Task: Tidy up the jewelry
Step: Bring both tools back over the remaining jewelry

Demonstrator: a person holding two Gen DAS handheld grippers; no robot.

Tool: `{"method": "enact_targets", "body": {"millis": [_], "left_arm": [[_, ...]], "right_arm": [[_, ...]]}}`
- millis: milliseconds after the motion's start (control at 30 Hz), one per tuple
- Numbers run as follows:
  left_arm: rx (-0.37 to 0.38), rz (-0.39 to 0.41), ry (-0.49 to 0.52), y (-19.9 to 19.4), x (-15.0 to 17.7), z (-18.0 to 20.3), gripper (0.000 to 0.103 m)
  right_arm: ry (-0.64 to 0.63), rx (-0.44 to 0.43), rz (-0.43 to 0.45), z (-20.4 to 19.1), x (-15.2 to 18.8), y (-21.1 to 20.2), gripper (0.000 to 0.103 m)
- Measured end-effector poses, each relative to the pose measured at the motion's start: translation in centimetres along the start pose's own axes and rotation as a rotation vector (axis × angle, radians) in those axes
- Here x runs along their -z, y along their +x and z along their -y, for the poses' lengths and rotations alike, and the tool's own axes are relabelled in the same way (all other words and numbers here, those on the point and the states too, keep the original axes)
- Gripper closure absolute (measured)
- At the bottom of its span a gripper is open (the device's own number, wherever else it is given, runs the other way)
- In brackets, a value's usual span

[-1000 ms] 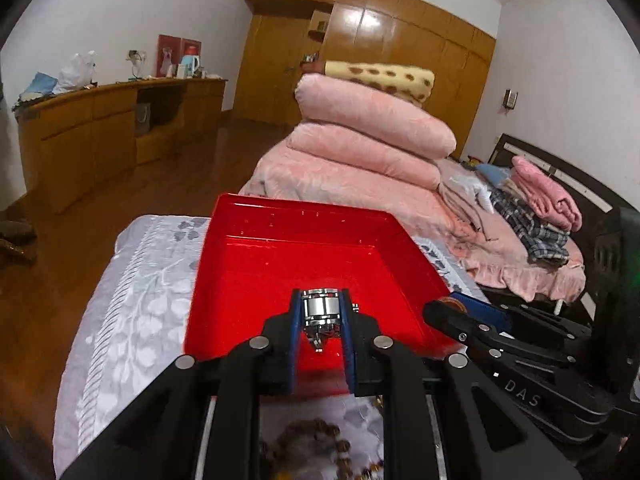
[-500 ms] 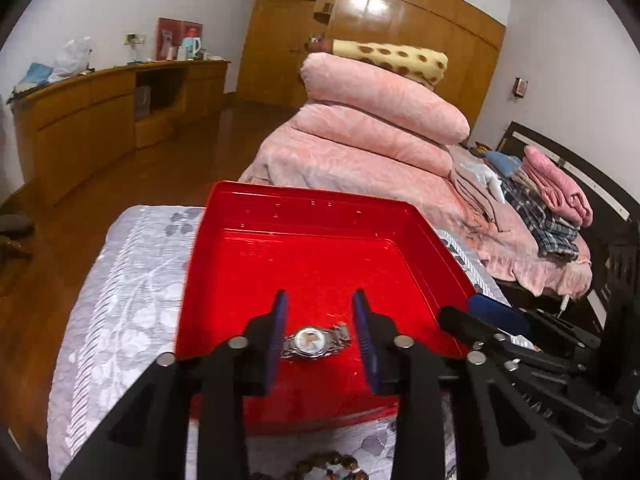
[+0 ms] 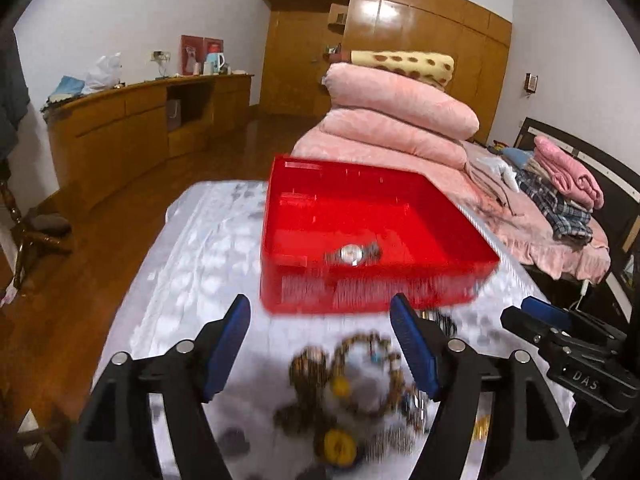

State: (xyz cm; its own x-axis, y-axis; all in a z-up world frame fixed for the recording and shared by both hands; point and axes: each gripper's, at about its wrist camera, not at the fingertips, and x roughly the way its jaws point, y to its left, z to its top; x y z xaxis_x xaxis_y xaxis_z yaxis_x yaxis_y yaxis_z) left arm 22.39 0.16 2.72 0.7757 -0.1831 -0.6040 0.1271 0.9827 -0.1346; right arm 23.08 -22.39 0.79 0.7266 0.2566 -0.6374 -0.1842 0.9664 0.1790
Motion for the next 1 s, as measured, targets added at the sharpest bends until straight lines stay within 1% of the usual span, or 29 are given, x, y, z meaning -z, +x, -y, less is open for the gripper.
{"method": "enact_targets", "body": {"millis": [100,200,367,467,600,700,800,1000], "left_arm": [[0.003,-0.022,0.005,-0.6,1.7,0.4,0.032],[-0.011,-0.044,0.034,-1.1,3.5,1.1,0.032],[-0.004,-0.08,0.051,-1.4,5.6,1.9,0.032],[-0.008,-0.084,0.055,-1.7,6.5,2.5,0.032],[-0.024,-0.091,0.063,-1.7,7.3,2.8,0.032],[-0.036,-0.094,0.062,-1.7,7.6,2.7,0.032],[-0.045,-0.1,0.057,-1.6,7.6,2.4,0.032],[-0.029,-0.116,0.046,-1.3,7.7,2.1,0.032]], "right_arm": [[-0.003,0.01,-0.019,-0.5,2.0,-0.9,0.053],[-0.014,0.017,-0.045,-1.1,4.0,-1.6,0.053],[-0.049,0.025,-0.08,-2.2,6.3,-2.3,0.053],[-0.063,0.024,-0.096,-2.5,7.1,-2.3,0.054],[-0.075,0.008,-0.112,-3.0,7.7,-1.9,0.063],[-0.08,0.001,-0.125,-3.3,7.9,-1.6,0.067],[-0.083,-0.006,-0.141,-3.7,8.0,-1.2,0.069],[-0.089,0.009,-0.165,-4.1,7.9,-0.2,0.071]]}}
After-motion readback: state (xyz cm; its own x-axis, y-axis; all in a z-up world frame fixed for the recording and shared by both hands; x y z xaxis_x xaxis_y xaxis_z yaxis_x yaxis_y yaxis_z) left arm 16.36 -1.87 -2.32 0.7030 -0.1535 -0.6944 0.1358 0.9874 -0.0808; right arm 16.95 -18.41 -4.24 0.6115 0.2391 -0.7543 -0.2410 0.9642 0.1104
